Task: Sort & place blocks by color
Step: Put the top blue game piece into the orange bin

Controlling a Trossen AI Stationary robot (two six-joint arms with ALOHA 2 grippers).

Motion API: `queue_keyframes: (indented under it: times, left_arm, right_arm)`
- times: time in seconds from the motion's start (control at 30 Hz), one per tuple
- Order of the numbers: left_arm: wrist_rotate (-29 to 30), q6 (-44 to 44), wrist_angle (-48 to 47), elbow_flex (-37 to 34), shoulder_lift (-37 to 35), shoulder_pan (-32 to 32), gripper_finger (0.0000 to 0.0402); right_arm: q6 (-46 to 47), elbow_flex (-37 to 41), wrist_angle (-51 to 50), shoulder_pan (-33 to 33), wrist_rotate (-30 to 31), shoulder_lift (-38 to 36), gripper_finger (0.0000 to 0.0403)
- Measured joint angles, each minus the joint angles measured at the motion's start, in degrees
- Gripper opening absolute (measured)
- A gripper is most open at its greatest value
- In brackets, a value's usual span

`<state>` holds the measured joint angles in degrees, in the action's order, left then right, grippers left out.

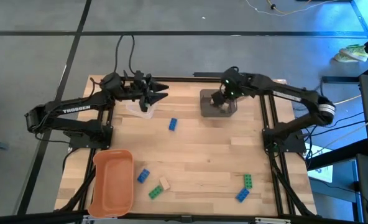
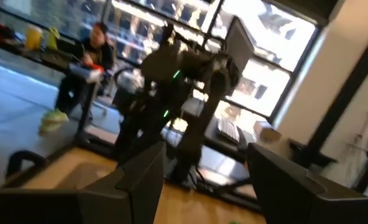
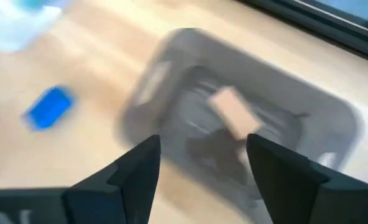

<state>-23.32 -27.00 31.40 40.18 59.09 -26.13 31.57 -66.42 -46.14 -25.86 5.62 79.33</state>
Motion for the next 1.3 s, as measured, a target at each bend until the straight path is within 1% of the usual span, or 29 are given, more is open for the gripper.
queue_keyframes:
  times: [0.07, 0.13, 0.23, 0.3, 0.33, 0.4, 0.5, 0.6, 0.7, 0.77, 0.83, 1.0, 1.07, 1.23, 1.3]
  left_arm:
    - [-2.26, 0.06, -2.13, 0.00, 0.02, 0.13, 0.0216]
    - [-3.06, 0.38, -4.87, 0.00, 0.04, 0.71, 0.0216]
    - [-2.95, 1.84, -8.09, 0.00, 0.04, 1.93, 0.0215]
    - [-1.87, 3.53, -10.34, 0.00, 0.04, 2.95, 0.0215]
    - [-0.05, 3.81, -11.51, 0.00, 0.04, 3.55, 0.0215]
    - [5.51, 3.60, -14.57, 0.17, 0.07, 5.02, 0.0215]
    - [13.21, 3.32, -25.99, 4.45, 2.55, 7.01, 0.0215]
    - [20.51, 3.10, -40.80, 12.16, 8.40, 8.35, 0.0215]
    - [24.87, -0.03, -54.21, 19.68, 16.06, 9.30, 0.0215]
    - [26.83, -2.33, -59.96, 22.91, 21.38, 10.20, 0.0215]
    - [27.98, -4.90, -62.22, 24.30, 26.04, 11.46, 0.0215]
    - [31.72, -13.86, -62.26, 24.57, 34.76, 14.25, 0.0215]
    - [32.56, -16.98, -62.33, 24.57, 37.37, 15.00, 0.0215]
    - [37.52, -20.65, -61.24, 24.57, 42.15, 17.26, 0.0215]
    - [38.41, -22.27, -59.79, 24.57, 43.57, 17.78, 0.0215]
  right_arm:
    - [0.50, 1.28, 0.16, 3.59, -0.15, -3.48, 0.0237]
    - [2.58, 3.19, 0.76, 7.62, -0.12, -6.97, 0.0237]
    - [7.55, 7.41, 7.21, 14.58, 0.70, -12.99, 0.0237]
    - [10.57, 10.67, 12.39, 19.11, 2.87, -16.45, 0.0237]
    - [12.16, 12.28, 14.82, 21.31, 4.45, -18.02, 0.0237]
    - [15.25, 14.94, 19.10, 24.79, 8.21, -20.75, 0.0237]
    - [16.39, 17.44, 21.54, 28.67, 11.32, -23.20, 0.0237]
    - [16.28, 18.22, 20.67, 30.57, 12.53, -24.36, 0.0237]
    - [15.28, 18.22, 20.58, 31.00, 12.99, -24.72, 0.0237]
    - [14.63, 18.22, 20.60, 31.02, 12.97, -24.78, 0.0237]
    - [14.59, 18.22, 20.59, 31.05, 12.95, -24.78, 0.0237]
    - [13.11, 18.22, 20.58, 31.02, 12.98, -24.78, 0.0237]
    - [13.14, 18.22, 20.60, 31.02, 13.86, -24.78, 0.0237]
    - [12.99, 18.22, 20.67, 31.02, 15.76, -24.76, 0.0237]
    - [12.97, 18.22, 20.67, 31.02, 15.77, -24.76, 0.0237]
